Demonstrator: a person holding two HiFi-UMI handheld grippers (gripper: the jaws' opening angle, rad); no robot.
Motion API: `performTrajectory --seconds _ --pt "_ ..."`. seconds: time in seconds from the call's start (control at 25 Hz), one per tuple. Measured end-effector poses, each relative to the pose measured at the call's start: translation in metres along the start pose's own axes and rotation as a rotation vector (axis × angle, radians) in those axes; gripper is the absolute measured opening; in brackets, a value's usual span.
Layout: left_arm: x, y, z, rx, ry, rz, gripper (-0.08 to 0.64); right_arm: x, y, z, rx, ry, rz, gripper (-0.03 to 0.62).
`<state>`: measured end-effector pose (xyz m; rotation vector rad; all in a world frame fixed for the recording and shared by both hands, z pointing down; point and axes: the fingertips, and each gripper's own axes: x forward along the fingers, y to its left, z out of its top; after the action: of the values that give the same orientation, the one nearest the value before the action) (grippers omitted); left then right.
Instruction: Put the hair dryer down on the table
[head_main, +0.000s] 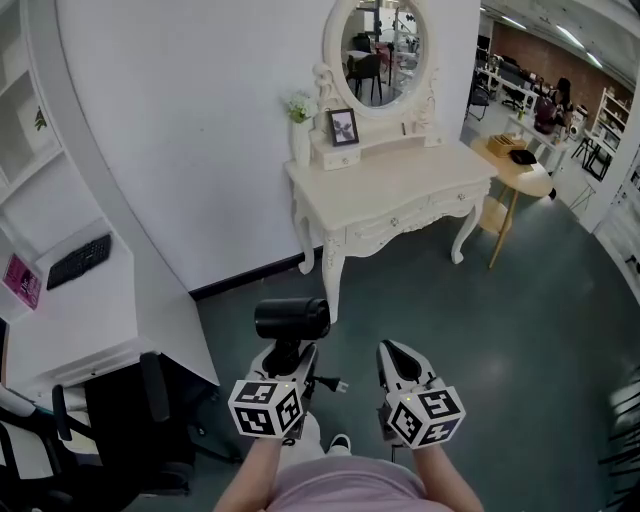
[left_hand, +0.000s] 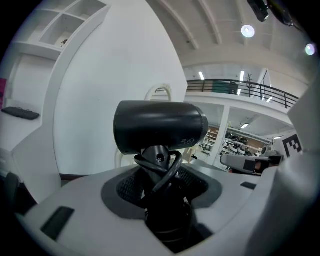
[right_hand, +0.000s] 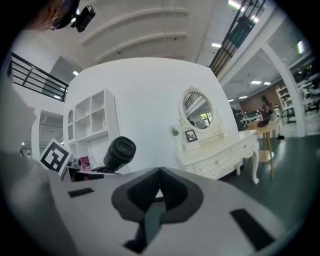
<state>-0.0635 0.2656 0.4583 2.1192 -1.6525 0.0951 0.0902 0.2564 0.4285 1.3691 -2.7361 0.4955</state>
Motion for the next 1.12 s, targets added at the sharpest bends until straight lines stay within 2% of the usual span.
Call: performTrajectory --seconds 0.52,0.84,1.12 --pt "0.042 0.024 0.031 0.008 -0.001 0.024 0.206 0.038 -0.036 0.012 0.034 0.001 -0.021 0.006" --pt "0.126 0.064 0.065 0.018 -0.004 0.004 0.206 0.111 -0.081 0.029 0.055 -0.012 -0.057 0.008" --pt "0.215 0.114 0.120 0.007 -0.016 -0.010 0.206 0.200 -0.117 0.066 0.060 -0.025 -0.091 0.008"
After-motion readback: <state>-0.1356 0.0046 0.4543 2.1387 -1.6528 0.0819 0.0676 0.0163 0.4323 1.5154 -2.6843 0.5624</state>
